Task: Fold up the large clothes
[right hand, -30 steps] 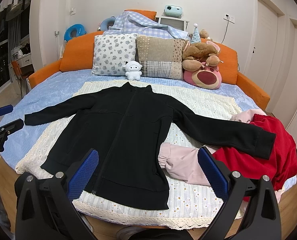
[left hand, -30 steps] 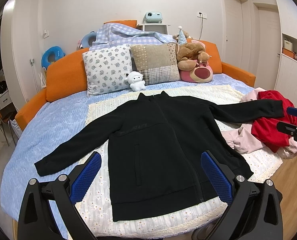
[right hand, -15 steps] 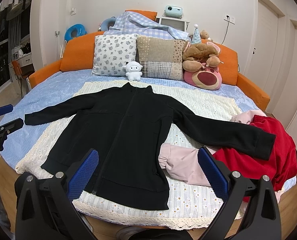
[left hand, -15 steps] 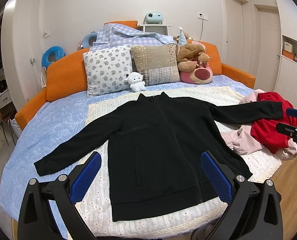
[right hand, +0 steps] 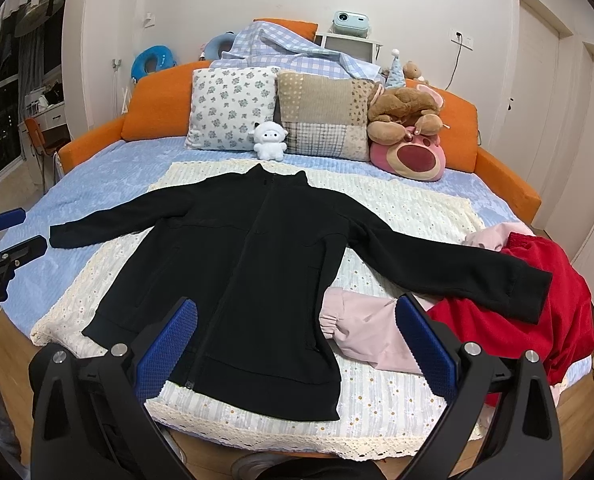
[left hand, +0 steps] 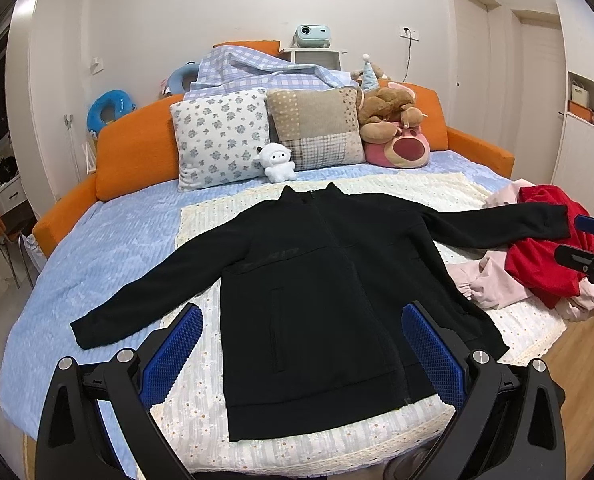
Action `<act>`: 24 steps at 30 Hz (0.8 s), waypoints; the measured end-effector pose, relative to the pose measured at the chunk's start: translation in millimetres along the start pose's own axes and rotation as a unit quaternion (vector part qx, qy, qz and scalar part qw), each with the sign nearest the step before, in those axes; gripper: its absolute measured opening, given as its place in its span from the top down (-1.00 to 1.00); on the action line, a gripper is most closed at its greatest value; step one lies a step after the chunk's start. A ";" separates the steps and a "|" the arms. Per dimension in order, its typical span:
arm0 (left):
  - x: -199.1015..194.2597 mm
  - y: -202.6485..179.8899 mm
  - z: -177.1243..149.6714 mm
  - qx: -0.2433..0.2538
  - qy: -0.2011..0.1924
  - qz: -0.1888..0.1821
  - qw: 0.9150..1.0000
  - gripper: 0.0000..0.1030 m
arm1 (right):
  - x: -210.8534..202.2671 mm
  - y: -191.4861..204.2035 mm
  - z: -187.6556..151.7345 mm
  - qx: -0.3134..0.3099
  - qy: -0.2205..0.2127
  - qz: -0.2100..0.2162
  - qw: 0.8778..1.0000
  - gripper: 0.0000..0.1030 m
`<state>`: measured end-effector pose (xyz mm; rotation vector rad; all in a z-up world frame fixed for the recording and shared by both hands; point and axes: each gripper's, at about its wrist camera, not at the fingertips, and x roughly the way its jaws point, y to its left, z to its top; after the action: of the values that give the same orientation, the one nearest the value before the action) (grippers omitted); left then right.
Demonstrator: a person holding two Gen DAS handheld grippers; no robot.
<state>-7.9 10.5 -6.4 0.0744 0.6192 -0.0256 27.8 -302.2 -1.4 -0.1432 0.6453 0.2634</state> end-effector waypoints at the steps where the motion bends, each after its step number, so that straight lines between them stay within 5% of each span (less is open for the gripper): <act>1: 0.0 -0.7 0.0 0.000 -0.001 0.000 1.000 -0.96 | -0.1 0.9 0.1 0.000 0.000 0.000 1.000 -0.91; 24: -0.9 6.8 5.9 -0.004 -0.004 0.003 1.000 -0.96 | -3.4 1.7 3.7 0.003 -0.009 -0.002 1.000 -0.91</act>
<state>-4.9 16.9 -0.7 0.0679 0.6120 -0.0179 26.9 -300.4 3.5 -0.1362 0.6270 0.2586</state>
